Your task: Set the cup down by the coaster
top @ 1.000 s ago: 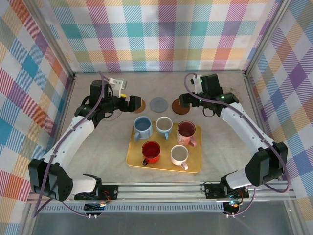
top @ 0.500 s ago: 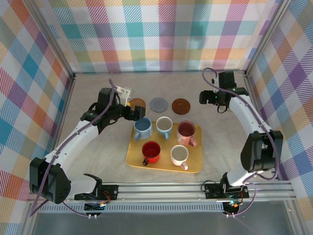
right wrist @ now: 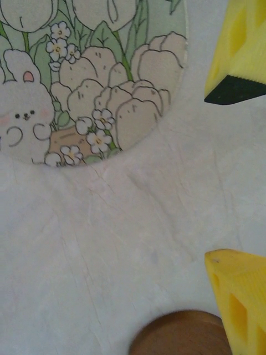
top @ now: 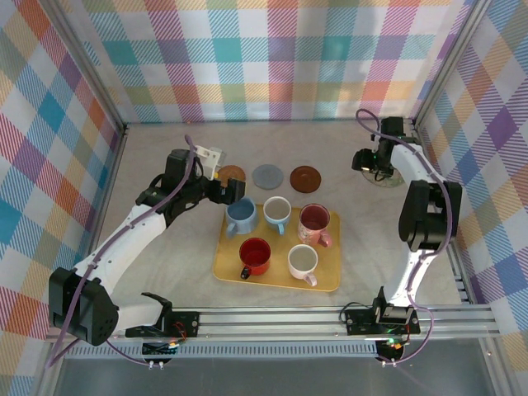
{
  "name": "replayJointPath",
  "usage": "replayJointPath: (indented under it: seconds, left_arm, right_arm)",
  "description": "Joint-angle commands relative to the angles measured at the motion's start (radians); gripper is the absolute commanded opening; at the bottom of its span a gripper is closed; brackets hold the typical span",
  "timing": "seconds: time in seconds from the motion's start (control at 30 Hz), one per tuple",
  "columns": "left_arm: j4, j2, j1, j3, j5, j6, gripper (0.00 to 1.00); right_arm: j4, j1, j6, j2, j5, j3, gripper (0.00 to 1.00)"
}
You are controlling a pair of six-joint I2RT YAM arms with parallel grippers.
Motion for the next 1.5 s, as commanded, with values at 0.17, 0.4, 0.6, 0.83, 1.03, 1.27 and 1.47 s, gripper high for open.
replayJointPath:
  seconds: [0.17,0.4,0.6,0.83,1.03,1.27,1.47]
  left_arm:
    - [0.023,-0.032,-0.015,-0.016,-0.047,0.012,1.0]
    - [0.013,-0.025,-0.015,-0.009,-0.059,0.012,1.0]
    - [0.008,-0.023,-0.015,-0.007,-0.072,0.014,1.0]
    - [0.023,-0.004,-0.015,-0.001,-0.059,0.007,1.0]
    - [0.03,0.004,-0.016,0.002,-0.068,-0.003,1.0]
    - [0.037,0.018,-0.016,0.009,-0.082,-0.017,1.0]
    - [0.038,0.036,-0.018,0.025,-0.083,-0.029,1.0]
  right_arm:
    - [-0.055,-0.028,0.006,0.17,-0.005,0.185,0.63]
    - [-0.103,-0.028,0.009,0.286,0.039,0.291,0.59]
    - [-0.135,-0.029,0.0,0.344,0.053,0.344,0.59]
    - [-0.193,-0.028,-0.012,0.401,0.09,0.389,0.57]
    - [-0.235,-0.021,-0.05,0.43,0.132,0.407,0.51]
    - [-0.233,-0.012,-0.078,0.431,0.164,0.381,0.42]
    - [-0.209,-0.009,-0.073,0.393,0.136,0.343,0.29]
